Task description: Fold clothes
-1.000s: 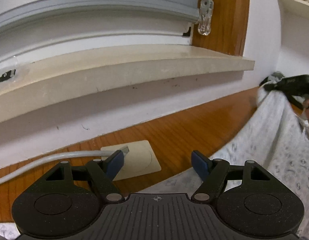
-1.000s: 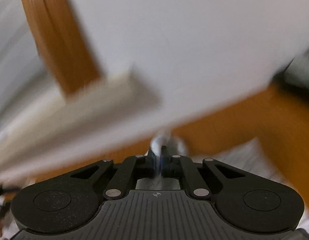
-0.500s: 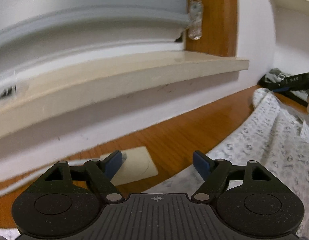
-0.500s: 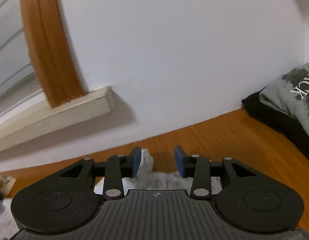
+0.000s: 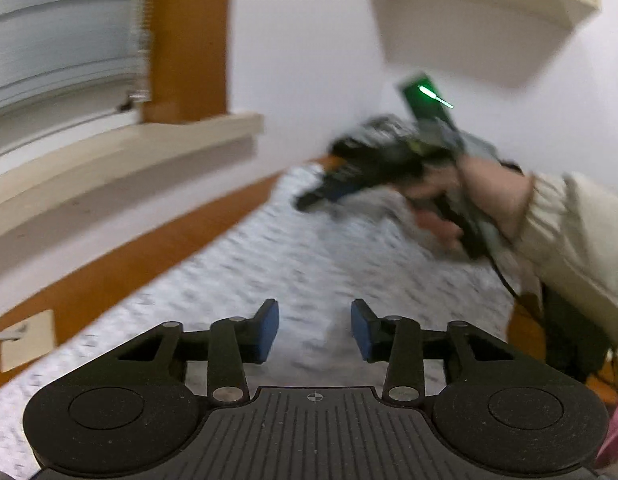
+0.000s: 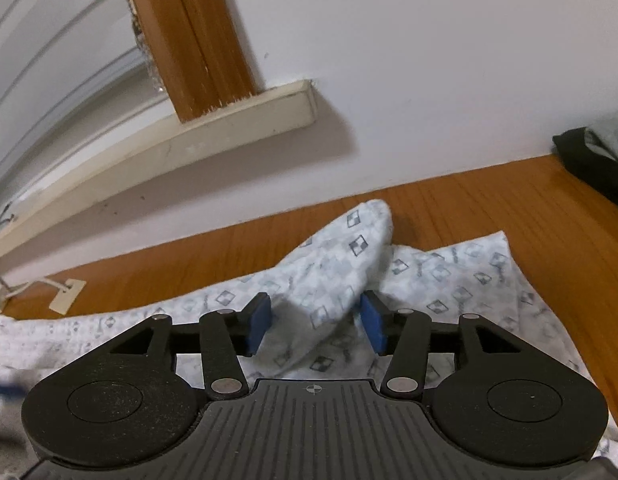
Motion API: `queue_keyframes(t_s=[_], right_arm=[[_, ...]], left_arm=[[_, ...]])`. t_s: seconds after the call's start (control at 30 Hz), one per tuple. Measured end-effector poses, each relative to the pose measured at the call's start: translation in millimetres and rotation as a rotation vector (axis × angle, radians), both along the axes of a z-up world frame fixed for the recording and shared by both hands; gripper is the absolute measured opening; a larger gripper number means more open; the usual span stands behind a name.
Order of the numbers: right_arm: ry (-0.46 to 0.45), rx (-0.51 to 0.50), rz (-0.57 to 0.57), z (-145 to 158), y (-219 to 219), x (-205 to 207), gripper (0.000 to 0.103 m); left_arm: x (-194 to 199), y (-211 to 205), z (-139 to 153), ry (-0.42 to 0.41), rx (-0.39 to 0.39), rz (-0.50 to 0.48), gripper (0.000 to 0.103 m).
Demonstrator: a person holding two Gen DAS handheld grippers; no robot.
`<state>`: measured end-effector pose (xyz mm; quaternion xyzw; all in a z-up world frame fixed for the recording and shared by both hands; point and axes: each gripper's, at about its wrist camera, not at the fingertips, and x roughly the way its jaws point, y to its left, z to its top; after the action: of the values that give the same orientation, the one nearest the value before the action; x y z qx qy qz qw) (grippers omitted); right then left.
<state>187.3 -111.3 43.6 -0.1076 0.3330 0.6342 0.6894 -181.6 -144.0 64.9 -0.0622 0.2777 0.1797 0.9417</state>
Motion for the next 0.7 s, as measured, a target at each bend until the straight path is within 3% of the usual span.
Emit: queue_keyframes(t_s=[0.2,0.33,0.37,0.53,0.7], right_arm=[[-0.029,0.054,0.004,-11.4,-0.6,0.0,0.049],[-0.021,0.068,0.001,-13.7,-2.5,2.6,0.047],[-0.019,0.067,-0.006,-14.1,-1.2,3.4,0.043],[0.017,0.068,-0.049,-16.5,-4.2,13.2,0.024],[0.059,0.075,-0.058,-19.2,-4.2,19.5,0.022]], left_arm=[[18.7,-20.1,-14.0,0.067,0.075,0.005,0.043],[20.3,-25.1,-13.7,0.071,0.131,0.014,0.004],[20.1,-26.2,-13.0,0.068,0.144,0.017,0.001],[6.6,-34.2,-0.9,0.029,0.08,-0.001,0.001],[5.5,-28.9,-9.3,0.055,0.01,0.022,0.003]])
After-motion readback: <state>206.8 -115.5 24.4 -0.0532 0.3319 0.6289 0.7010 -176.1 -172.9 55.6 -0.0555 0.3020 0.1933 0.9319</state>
